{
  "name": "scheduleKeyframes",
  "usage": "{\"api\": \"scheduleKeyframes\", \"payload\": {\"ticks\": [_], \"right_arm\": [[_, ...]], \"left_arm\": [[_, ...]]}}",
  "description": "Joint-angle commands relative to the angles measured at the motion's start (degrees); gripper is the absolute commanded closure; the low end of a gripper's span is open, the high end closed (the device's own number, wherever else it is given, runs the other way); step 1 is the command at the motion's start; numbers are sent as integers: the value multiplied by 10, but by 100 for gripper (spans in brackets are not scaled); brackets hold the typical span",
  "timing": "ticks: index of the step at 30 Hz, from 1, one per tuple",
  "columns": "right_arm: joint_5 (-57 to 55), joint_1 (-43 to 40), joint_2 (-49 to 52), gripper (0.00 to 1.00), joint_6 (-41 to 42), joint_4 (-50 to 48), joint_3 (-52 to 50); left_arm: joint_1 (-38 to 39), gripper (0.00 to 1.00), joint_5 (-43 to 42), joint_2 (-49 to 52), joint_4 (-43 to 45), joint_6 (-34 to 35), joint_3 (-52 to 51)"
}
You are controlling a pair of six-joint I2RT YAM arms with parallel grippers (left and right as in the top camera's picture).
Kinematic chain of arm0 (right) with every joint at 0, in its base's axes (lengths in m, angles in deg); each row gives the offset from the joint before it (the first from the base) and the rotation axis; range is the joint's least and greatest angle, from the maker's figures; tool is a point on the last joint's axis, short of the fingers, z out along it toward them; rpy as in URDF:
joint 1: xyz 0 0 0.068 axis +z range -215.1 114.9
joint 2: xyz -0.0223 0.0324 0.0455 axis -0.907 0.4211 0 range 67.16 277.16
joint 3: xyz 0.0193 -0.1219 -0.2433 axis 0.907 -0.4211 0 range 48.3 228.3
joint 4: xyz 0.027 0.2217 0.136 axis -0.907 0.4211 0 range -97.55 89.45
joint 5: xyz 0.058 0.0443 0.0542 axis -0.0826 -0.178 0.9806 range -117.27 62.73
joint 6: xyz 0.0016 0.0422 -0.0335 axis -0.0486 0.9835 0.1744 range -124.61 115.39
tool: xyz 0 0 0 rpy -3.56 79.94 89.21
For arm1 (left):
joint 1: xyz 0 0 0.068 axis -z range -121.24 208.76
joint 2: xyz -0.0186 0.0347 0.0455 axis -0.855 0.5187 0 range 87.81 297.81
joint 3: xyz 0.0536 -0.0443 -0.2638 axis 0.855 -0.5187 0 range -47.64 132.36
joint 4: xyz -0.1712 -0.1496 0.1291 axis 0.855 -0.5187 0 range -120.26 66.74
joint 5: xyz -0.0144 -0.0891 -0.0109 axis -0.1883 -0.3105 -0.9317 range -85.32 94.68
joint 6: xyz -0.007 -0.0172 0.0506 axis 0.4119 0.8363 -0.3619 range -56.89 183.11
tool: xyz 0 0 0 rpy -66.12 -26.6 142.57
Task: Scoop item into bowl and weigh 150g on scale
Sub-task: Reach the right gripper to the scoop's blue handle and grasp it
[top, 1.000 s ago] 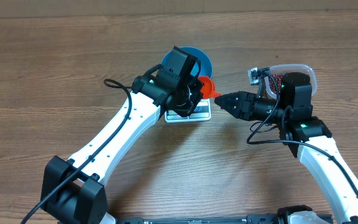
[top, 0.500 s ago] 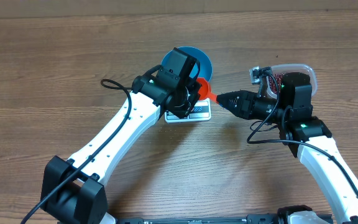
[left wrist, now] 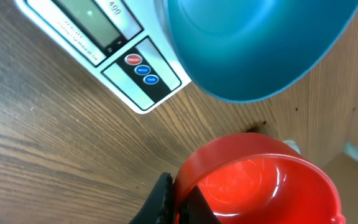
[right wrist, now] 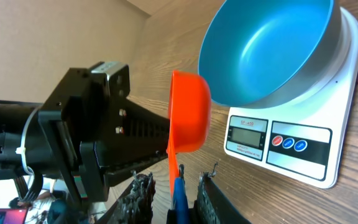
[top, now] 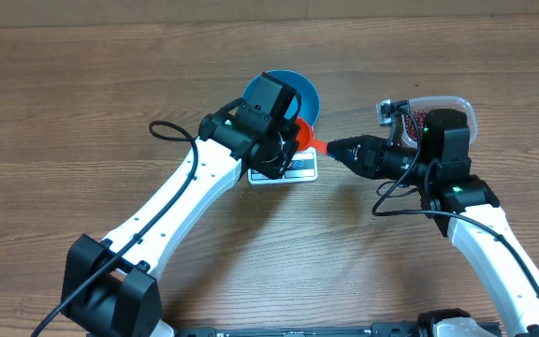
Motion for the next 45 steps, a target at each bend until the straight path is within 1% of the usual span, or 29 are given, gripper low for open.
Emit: {"api": "scheduleKeyframes", "payload": {"ticks": [1,5,9,19,22,23,24,26,29,30,31,32,33,34,35,36,40,42,45], "right_arm": [[-12,2,-3,75,12,-16,11],[-21,2,-3,75,33,-34,11],[-21,2,-3,76,34,-34,11],[-21,2,-3,78,35,-31,11],[-21,2,-3,85,35,-30,11],[-21,2,-3,88,35,-30,11],[-21,2,-3,93,35,-30,11],[-21,2,-3,96,35,-30,11],[-21,2,-3,96,35,-30,11],[-21,2,-3,96,35,-30,11],[-21,2,-3,96,35,-30,11],[-21,2,-3,96,35,-30,11],[-21,2,-3,96,35,-30,11],[-23,2,-3,96,35,-29,11],[-26,2,-3,96,35,-27,11],[-30,2,-3,96,35,-24,11],[-47,2,-3,96,37,-7,11],[-47,2,-3,96,37,-8,11],[-49,2,-6,96,37,-7,12]], "left_arm": [[1,96,12,-12,1,64,10],[1,96,3,-12,0,88,10],[3,96,-9,-12,0,107,10],[12,96,-5,-12,11,108,10],[13,96,-5,-12,14,108,10],[13,96,-5,-12,14,108,10],[13,96,-5,-12,14,108,10],[14,96,-5,-12,14,106,10],[18,96,-5,-11,14,106,10],[19,94,-5,-11,14,106,10],[20,89,-3,-11,14,106,10],[20,80,0,-11,14,106,10],[20,67,4,-11,14,106,10],[20,44,9,-11,14,105,10],[20,19,16,-11,14,96,10],[18,0,21,-12,14,77,10],[-2,0,14,-16,17,0,10],[-15,0,6,-22,23,-52,11],[-35,0,0,-37,34,-150,13]]}}
